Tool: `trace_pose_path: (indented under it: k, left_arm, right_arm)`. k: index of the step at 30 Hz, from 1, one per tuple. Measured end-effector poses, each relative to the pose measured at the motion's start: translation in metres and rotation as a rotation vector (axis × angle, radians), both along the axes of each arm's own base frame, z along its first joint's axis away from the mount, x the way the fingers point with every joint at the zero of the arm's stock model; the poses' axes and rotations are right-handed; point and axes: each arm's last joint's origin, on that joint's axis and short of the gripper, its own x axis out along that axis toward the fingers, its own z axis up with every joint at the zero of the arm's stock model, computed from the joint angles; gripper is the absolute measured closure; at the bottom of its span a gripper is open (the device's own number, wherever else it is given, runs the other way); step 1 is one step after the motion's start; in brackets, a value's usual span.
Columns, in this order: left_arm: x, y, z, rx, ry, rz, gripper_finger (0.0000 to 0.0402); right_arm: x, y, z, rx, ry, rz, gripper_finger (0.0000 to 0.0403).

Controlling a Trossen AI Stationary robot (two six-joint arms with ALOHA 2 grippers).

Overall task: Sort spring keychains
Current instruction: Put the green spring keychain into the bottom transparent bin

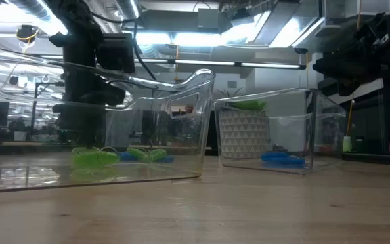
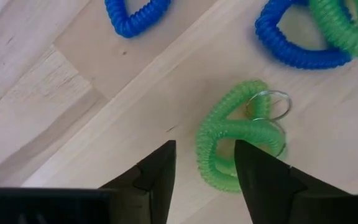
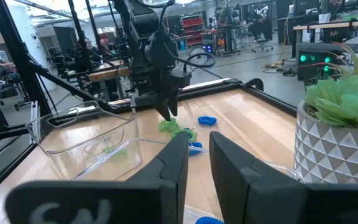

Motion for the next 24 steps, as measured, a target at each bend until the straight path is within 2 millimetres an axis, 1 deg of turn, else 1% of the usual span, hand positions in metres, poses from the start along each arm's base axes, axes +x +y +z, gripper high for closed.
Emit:
trace_pose_path:
  k: [3,6,17,21,24]
  left_arm:
    - [0.0008,0.0002,-0.003,-0.003,0.014,-0.003,0.0254]
    - [0.0014,0.0003,-0.0054,-0.004,0.027,-0.018,0.0274]
    - [0.0019,0.001,-0.0076,0.016,0.044,-0.036,0.0386]
    - [0.0015,0.001,-0.006,0.018,0.038,-0.038,0.0392]
    - [-0.0003,0.0009,0.0013,0.039,0.006,-0.031,0.0395]
  right_arm:
    - [0.0,0.0,0.0,0.0,0.0,0.0,0.0336]
    - [0.0,0.0,0.0,0.0,0.0,0.0,0.0336]
    - [0.0,0.0,0.0,0.0,0.0,0.0,0.0336]
    - [0.0,0.0,0.0,0.0,0.0,0.0,0.0336]
    - [0.0,0.0,0.0,0.0,0.0,0.0,0.0336]
